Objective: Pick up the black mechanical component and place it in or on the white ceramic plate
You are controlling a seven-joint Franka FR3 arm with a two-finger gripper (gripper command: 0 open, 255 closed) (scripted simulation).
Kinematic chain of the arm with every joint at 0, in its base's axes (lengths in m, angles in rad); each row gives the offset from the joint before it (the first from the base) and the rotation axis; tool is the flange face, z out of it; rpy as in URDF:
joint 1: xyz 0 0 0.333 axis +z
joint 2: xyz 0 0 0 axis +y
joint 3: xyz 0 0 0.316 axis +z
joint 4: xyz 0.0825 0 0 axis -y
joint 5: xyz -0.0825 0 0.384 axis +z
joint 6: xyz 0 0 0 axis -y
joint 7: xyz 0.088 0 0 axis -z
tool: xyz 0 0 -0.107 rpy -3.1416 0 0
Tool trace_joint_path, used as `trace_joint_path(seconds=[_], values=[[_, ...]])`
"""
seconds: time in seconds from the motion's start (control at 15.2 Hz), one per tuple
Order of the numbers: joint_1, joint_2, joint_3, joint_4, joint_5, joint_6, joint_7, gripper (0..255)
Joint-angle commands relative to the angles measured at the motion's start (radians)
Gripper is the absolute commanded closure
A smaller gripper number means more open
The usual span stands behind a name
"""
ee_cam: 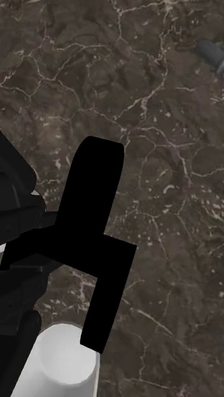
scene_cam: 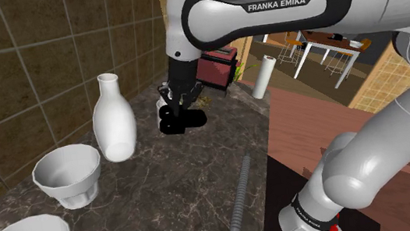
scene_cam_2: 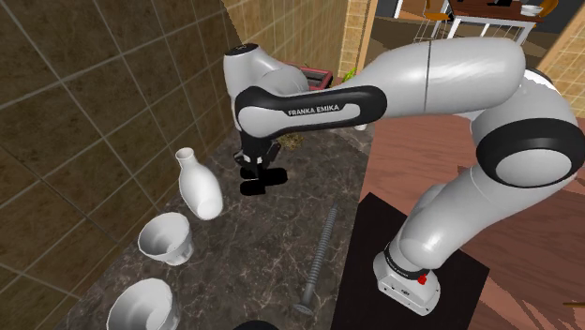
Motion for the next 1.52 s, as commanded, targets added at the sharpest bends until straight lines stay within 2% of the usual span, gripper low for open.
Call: trace_joint_path(seconds=[0.0,0.79,1.45], values=[[-0.02,0.018,-0.026,0.014,-0.012,0.001,-0.041,255],[-0.139,0.203,-0.163,0.226,-0.077,-0.039,-0.273,255],[-0.231,0.45,-0.244,0.556,-0.102,-0.126,-0.441,255]])
